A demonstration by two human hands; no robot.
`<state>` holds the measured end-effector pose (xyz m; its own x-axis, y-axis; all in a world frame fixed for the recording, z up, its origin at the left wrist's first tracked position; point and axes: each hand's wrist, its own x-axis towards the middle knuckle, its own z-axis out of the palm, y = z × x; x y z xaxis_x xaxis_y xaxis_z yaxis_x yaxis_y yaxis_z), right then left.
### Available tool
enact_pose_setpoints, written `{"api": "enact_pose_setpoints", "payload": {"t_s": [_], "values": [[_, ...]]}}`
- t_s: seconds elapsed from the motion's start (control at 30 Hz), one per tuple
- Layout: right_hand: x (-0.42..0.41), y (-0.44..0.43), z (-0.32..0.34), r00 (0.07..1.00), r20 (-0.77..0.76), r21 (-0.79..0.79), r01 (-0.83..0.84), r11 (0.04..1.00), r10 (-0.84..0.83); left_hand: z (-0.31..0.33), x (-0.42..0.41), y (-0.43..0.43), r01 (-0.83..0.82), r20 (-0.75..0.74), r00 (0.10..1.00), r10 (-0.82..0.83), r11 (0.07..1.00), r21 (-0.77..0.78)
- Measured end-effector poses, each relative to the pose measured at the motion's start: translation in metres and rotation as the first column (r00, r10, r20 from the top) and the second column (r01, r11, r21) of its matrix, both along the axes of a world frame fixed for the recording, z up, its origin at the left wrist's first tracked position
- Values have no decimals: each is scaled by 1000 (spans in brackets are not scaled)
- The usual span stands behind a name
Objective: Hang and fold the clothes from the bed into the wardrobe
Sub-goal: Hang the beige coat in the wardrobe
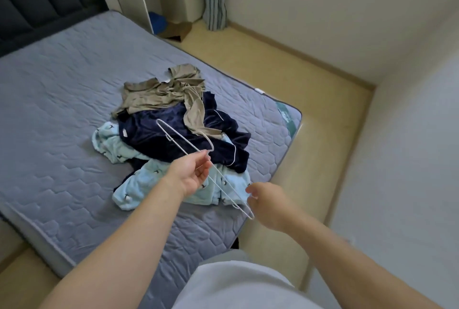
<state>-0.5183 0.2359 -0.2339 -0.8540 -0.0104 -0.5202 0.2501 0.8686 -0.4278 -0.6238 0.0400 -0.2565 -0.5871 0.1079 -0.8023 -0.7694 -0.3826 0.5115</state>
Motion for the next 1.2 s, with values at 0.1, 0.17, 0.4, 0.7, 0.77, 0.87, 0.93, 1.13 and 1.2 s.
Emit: {"api": "enact_pose_setpoints", "payload": {"t_s": [0.1,0.17,0.4,0.7,0.77,0.87,0.93,1.13,1.2], "values": [[-61,23,3,999,7,19,-51,998,51,-6,-47,25,-51,-42,998,49,997,-50],[-98,32,2,998,3,5,-60,998,60,-7,-74,37,-65,-46,997,62,995,-75],[-229,46,-32,992,3,-73,-123,990,124,-28,-148,53,-205,17,977,211,964,-169],[-389,37,-165,946,161,-72,-272,960,281,-93,-203,74,-433,-8,890,456,839,-330],[-417,32,-205,913,226,-57,-335,941,339,-114,-215,79,-386,-45,911,411,808,-445],[-450,21,-266,855,299,4,-446,895,424,-143,-225,80,-324,-42,931,362,770,-550],[-466,10,-302,791,335,65,-562,824,513,-162,-225,77,-293,-25,939,342,762,-578],[-499,-31,-387,779,413,124,-562,818,472,-210,-202,64,-187,-42,976,213,723,-665],[-507,-44,-405,786,398,148,-563,813,473,-222,-193,61,-170,-50,981,188,702,-691]]}}
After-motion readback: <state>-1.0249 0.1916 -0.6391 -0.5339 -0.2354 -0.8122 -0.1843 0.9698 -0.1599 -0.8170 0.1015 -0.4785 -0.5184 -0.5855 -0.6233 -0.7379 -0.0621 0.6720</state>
